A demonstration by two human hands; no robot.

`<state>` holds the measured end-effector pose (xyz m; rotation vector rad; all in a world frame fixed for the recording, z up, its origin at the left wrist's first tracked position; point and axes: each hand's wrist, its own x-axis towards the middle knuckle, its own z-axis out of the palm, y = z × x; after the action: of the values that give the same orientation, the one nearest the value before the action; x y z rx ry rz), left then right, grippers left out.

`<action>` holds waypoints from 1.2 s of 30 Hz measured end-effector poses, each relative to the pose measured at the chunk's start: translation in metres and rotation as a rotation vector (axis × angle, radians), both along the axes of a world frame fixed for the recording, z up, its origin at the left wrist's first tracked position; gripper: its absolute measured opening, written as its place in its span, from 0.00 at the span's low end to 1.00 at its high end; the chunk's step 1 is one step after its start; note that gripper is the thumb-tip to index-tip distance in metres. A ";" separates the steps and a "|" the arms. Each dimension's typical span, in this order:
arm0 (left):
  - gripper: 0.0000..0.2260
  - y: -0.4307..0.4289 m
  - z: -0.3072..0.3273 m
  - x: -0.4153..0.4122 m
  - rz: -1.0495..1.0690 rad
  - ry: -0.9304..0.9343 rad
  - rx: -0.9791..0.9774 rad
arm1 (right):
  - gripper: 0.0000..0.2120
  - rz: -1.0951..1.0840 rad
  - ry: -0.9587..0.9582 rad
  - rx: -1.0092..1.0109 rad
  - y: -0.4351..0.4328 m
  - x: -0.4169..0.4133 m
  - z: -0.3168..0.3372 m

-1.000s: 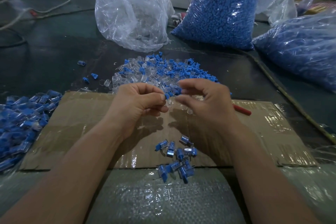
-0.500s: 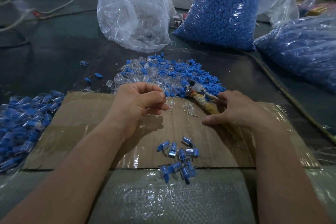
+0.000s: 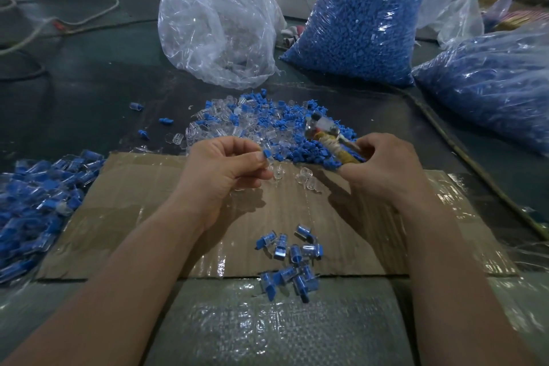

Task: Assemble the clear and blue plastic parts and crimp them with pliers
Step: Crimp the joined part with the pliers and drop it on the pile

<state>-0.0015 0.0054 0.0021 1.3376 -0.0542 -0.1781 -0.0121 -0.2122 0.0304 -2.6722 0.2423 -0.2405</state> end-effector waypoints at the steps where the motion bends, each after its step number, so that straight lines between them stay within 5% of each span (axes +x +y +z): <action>1: 0.03 0.000 -0.001 0.001 0.002 0.001 0.001 | 0.11 0.015 -0.044 0.002 0.001 -0.001 0.001; 8: 0.05 0.000 -0.002 0.004 0.041 -0.050 -0.012 | 0.11 0.115 -0.253 0.067 0.013 -0.005 -0.003; 17: 0.05 -0.001 0.000 0.002 0.116 -0.200 -0.029 | 0.13 0.345 -0.152 0.003 0.034 -0.005 -0.013; 36: 0.05 -0.003 0.003 0.000 0.181 -0.282 0.092 | 0.12 0.384 -0.072 -0.028 0.038 -0.007 -0.015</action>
<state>-0.0014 0.0024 0.0048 1.4438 -0.1631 0.1640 -0.0193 -0.1745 0.0154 -2.6644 -0.2967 -0.2170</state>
